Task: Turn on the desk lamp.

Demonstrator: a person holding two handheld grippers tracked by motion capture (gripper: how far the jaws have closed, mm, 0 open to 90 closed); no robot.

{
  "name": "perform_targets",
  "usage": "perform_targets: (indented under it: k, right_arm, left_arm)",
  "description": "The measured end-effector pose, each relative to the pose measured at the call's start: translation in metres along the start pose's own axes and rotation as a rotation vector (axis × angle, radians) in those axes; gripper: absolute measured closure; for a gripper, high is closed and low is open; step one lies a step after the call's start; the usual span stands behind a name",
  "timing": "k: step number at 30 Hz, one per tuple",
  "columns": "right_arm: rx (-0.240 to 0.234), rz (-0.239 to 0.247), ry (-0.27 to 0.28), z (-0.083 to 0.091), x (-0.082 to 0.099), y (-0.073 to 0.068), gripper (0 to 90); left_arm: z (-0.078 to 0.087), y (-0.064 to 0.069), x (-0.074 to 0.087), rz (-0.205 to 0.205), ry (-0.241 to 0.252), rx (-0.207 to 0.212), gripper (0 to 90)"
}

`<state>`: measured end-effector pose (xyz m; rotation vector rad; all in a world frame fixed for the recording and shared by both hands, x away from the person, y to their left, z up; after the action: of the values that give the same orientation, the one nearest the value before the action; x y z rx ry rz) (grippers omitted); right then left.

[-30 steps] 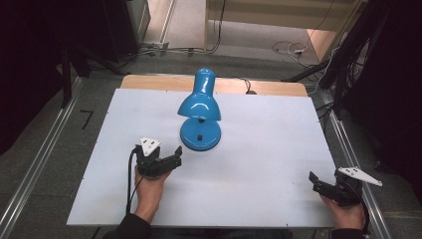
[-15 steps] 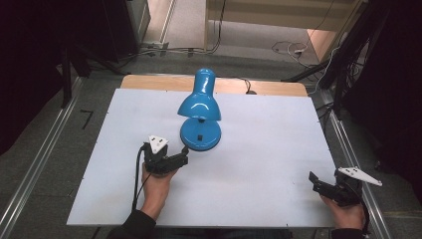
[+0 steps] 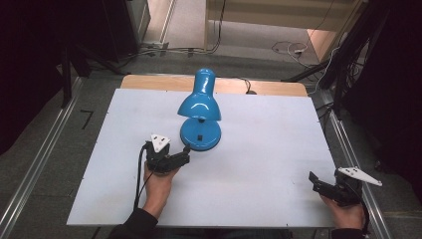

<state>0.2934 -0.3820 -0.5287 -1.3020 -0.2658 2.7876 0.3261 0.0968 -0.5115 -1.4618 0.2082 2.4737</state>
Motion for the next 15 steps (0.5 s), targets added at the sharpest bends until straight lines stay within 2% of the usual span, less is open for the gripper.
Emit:
perform_targets:
  k: [15]
  right_arm:
    - [-0.002,0.001,0.000,0.0006,0.0002,-0.0005,6.6]
  left_arm:
    - [-0.0030,0.0030,-0.0036,0.000,0.004,0.002,18.6]
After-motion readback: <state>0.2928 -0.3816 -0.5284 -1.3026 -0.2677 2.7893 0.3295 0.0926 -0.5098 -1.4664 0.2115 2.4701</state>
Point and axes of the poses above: each handheld gripper's, and its own axes: z roughly backward along the jaws, x roughly out of its underside, y roughly to its right, the point moved 6 cm from there along -z, roughly forward along the jaws, and after that the axes turned 11 degrees about -z, right-handed, at the moved point
